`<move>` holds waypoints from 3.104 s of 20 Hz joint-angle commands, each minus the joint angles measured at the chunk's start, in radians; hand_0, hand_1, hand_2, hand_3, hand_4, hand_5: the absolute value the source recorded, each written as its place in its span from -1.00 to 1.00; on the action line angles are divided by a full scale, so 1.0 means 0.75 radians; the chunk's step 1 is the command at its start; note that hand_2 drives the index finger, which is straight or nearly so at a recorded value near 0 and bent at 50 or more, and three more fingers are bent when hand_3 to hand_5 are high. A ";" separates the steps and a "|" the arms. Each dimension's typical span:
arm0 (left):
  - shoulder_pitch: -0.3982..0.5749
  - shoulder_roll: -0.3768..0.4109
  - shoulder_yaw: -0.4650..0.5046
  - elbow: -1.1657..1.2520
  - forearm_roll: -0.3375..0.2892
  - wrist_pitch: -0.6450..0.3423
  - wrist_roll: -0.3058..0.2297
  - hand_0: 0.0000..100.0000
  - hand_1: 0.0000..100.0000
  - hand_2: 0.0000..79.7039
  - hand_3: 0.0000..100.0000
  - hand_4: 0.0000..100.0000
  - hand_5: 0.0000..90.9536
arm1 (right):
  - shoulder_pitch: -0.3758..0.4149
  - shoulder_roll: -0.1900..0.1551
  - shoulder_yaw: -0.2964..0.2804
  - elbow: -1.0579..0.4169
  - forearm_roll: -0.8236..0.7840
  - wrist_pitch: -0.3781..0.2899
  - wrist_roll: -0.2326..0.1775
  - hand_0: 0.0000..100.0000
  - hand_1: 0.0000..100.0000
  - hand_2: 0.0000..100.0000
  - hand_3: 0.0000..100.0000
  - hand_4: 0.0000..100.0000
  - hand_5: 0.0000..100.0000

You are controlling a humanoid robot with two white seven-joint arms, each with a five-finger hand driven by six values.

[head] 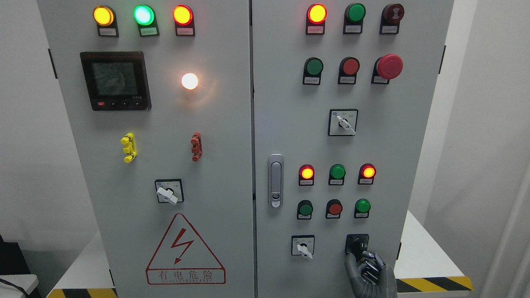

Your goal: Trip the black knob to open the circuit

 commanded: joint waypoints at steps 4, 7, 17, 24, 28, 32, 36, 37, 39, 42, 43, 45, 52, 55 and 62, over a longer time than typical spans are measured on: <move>-0.010 0.001 0.000 0.000 -0.043 0.001 0.001 -0.76 -0.22 -1.00 -1.00 -1.00 -1.00 | -0.003 0.008 0.003 -0.003 -0.001 -0.011 0.029 0.29 0.60 0.26 0.90 0.93 0.95; -0.010 0.001 0.000 0.000 -0.045 0.001 0.001 -0.76 -0.22 -1.00 -1.00 -1.00 -1.00 | -0.009 0.008 0.001 -0.003 -0.003 -0.011 0.029 0.29 0.60 0.26 0.91 0.93 0.95; -0.010 0.001 0.000 0.000 -0.043 0.001 0.001 -0.76 -0.22 -1.00 -1.00 -1.00 -1.00 | -0.011 0.008 0.009 -0.007 -0.091 -0.009 0.035 0.27 0.59 0.26 0.91 0.93 0.95; -0.010 0.001 0.000 0.000 -0.043 0.001 0.001 -0.76 -0.22 -1.00 -1.00 -1.00 -1.00 | -0.011 0.008 0.013 -0.007 -0.093 -0.011 0.039 0.26 0.59 0.27 0.91 0.94 0.95; -0.010 0.001 0.000 0.000 -0.043 0.001 0.001 -0.76 -0.22 -1.00 -1.00 -1.00 -1.00 | -0.011 0.008 0.021 -0.009 -0.095 -0.011 0.045 0.26 0.59 0.27 0.92 0.94 0.95; -0.010 -0.001 0.000 0.000 -0.045 0.001 0.001 -0.76 -0.22 -1.00 -1.00 -1.00 -1.00 | -0.011 0.008 0.024 -0.009 -0.095 -0.011 0.064 0.25 0.59 0.27 0.92 0.94 0.95; -0.010 0.001 0.000 0.000 -0.043 0.001 0.001 -0.76 -0.22 -1.00 -1.00 -1.00 -1.00 | -0.011 0.008 0.026 -0.013 -0.095 -0.013 0.066 0.25 0.59 0.27 0.92 0.94 0.95; -0.010 0.001 0.000 0.000 -0.043 0.001 0.001 -0.76 -0.22 -1.00 -1.00 -1.00 -1.00 | -0.011 0.008 0.026 -0.011 -0.095 -0.015 0.066 0.25 0.59 0.27 0.92 0.94 0.95; -0.010 0.001 0.000 0.000 -0.043 0.001 0.001 -0.76 -0.22 -1.00 -1.00 -1.00 -1.00 | -0.011 0.008 0.026 -0.013 -0.095 -0.015 0.066 0.24 0.59 0.27 0.92 0.94 0.95; -0.010 0.001 0.000 0.000 -0.043 0.001 0.001 -0.76 -0.22 -1.00 -1.00 -1.00 -1.00 | -0.011 0.008 0.034 -0.017 -0.097 -0.017 0.068 0.24 0.59 0.28 0.92 0.94 0.95; -0.010 0.001 0.000 0.000 -0.045 0.001 0.001 -0.76 -0.22 -1.00 -1.00 -1.00 -1.00 | -0.011 0.008 0.036 -0.017 -0.097 -0.019 0.068 0.24 0.59 0.28 0.92 0.94 0.95; -0.010 0.001 0.000 0.000 -0.045 0.001 0.001 -0.76 -0.22 -1.00 -1.00 -1.00 -1.00 | -0.011 0.008 0.038 -0.017 -0.097 -0.025 0.070 0.25 0.59 0.28 0.93 0.94 0.95; -0.010 0.001 0.000 0.000 -0.045 0.001 0.001 -0.76 -0.22 -1.00 -1.00 -1.00 -1.00 | -0.011 0.008 0.040 -0.017 -0.100 -0.027 0.070 0.25 0.59 0.29 0.93 0.95 0.95; -0.010 -0.001 0.000 0.000 -0.043 0.001 0.001 -0.76 -0.22 -1.00 -1.00 -1.00 -1.00 | -0.011 0.008 0.040 -0.017 -0.097 -0.025 0.068 0.24 0.59 0.29 0.93 0.95 0.95; -0.010 -0.001 0.000 0.000 -0.043 0.001 0.001 -0.76 -0.22 -1.00 -1.00 -1.00 -1.00 | -0.009 0.008 0.038 -0.015 -0.093 -0.029 0.068 0.24 0.59 0.28 0.93 0.95 0.95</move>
